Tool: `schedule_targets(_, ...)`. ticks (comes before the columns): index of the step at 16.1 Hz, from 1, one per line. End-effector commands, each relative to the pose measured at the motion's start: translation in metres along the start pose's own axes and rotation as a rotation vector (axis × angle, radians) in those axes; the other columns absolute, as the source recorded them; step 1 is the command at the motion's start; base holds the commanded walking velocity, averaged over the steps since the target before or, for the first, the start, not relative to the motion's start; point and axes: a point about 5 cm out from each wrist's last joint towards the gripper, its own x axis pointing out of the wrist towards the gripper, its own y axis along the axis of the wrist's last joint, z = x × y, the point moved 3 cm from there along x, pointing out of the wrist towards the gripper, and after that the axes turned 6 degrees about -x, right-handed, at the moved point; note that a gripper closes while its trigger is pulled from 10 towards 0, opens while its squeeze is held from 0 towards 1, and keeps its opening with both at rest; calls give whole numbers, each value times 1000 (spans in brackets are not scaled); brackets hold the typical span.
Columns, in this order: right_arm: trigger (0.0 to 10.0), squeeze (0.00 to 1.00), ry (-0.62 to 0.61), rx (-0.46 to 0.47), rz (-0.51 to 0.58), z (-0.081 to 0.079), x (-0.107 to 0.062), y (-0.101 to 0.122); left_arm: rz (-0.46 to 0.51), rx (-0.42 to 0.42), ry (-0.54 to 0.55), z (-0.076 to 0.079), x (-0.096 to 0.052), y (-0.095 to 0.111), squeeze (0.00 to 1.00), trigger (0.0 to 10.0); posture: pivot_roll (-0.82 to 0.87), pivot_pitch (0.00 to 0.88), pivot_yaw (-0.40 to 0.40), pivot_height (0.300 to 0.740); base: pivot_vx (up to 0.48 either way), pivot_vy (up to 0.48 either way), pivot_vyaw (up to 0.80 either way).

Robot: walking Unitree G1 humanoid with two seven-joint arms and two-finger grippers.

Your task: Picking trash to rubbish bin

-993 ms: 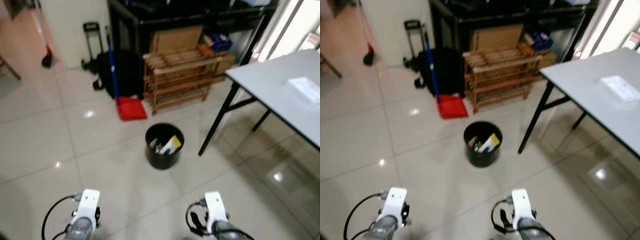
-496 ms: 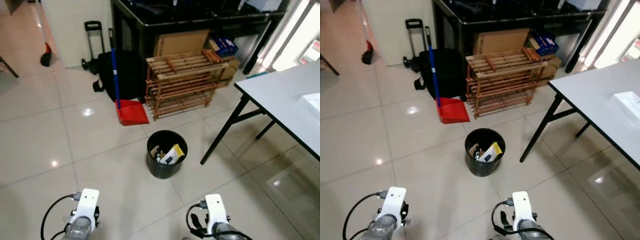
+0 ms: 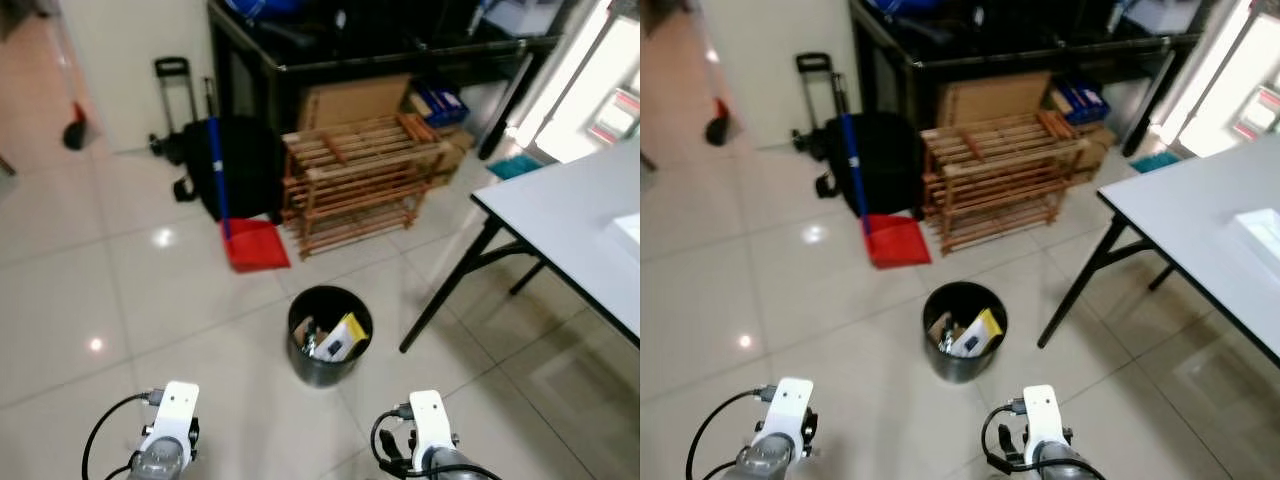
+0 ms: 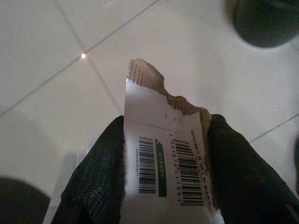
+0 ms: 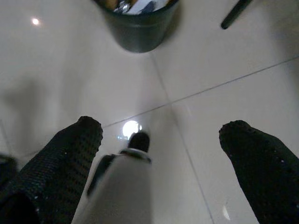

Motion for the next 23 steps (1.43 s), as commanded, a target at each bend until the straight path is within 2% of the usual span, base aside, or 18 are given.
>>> schedule_targets(1,10000,0,-29,-5,3,12,-2,0,14,0,-22,10,0,4,0,10000,28,48,-80,740,352,0,0)
schedule_targets(5,10000,0,-30,-7,-3,12,-2,-1,13,6,-25,10,0,2,0,10000,28,37,-81,740,352,0,0)
schedule_targets(10,10000,0,-33,0,-2,13,-2,-1,16,13,-30,11,0,3,0,10000,29,39,-81,740,354,0,-728)
schedule_targets(23,10000,0,-43,7,-2,15,-2,0,24,12,-25,10,1,7,0,10000,26,71,-84,740,353,0,0)
